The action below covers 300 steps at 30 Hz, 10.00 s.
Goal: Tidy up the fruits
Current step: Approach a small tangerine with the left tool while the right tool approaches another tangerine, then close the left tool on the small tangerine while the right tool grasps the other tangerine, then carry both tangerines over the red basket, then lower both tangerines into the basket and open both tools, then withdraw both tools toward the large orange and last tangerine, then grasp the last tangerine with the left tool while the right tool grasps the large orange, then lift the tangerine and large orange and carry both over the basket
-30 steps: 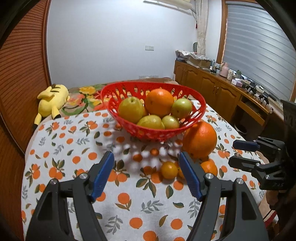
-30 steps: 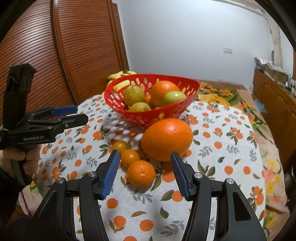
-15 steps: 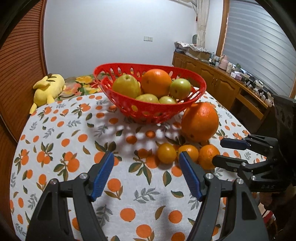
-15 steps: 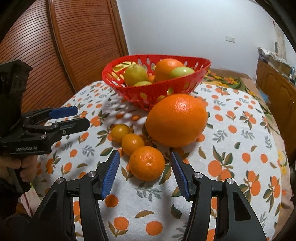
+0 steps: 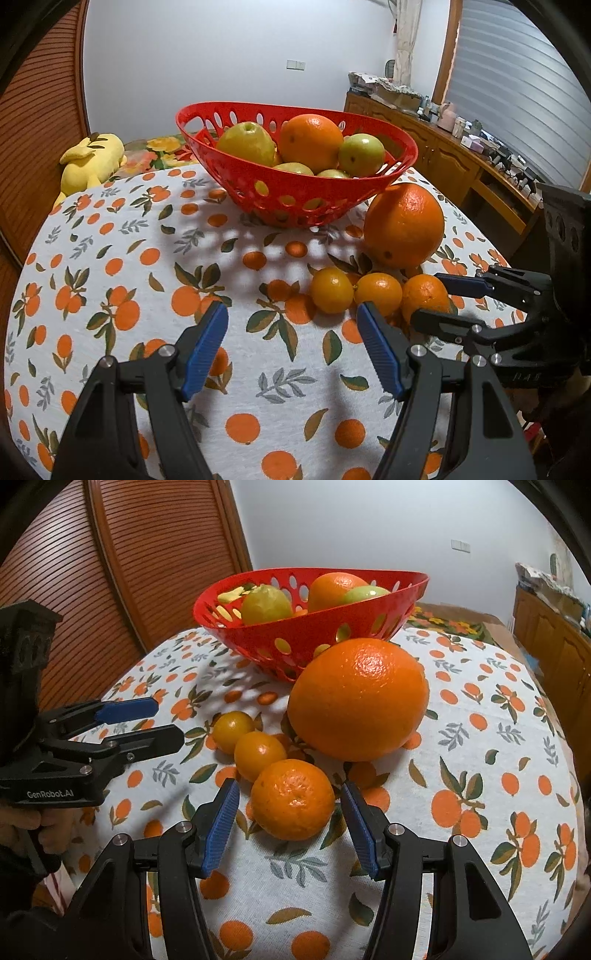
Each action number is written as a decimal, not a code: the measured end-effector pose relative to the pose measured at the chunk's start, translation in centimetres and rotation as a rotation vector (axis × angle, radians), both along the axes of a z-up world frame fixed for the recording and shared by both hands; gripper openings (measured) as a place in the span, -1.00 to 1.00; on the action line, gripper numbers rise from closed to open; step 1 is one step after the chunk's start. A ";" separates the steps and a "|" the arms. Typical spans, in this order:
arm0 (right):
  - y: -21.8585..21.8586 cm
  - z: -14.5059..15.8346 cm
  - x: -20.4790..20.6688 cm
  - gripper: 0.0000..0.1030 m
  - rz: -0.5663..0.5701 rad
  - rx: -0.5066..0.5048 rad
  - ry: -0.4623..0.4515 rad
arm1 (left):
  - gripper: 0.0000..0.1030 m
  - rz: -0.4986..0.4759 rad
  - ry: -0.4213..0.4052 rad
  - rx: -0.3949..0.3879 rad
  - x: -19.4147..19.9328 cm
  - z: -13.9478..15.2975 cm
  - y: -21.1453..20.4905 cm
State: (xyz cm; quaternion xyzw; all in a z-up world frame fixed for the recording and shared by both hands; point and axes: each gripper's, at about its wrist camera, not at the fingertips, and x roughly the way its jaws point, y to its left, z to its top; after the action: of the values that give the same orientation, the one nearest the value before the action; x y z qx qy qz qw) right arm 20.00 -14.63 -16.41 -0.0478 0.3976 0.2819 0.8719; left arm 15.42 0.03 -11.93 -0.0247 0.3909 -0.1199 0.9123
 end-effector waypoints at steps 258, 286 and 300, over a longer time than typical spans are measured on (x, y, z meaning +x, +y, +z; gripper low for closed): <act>-8.2 0.7 -0.7 0.92 -0.130 0.028 -0.101 | -0.18 -0.117 0.094 0.020 3.5 -2.2 -8.0; -8.3 1.0 -0.4 0.90 -0.132 0.025 -0.082 | -0.28 -0.105 -0.040 -0.018 0.6 2.8 -5.3; -8.1 6.7 -0.1 0.90 -0.108 0.062 -0.181 | -0.28 -0.042 -0.157 -0.017 1.2 7.5 -2.2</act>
State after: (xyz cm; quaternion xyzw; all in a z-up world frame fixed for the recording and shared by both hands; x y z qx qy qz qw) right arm 19.92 -22.73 -9.72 -0.0248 0.3104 0.2413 0.9191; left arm 16.65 -2.13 -4.46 -0.0150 0.3175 -0.1438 0.9372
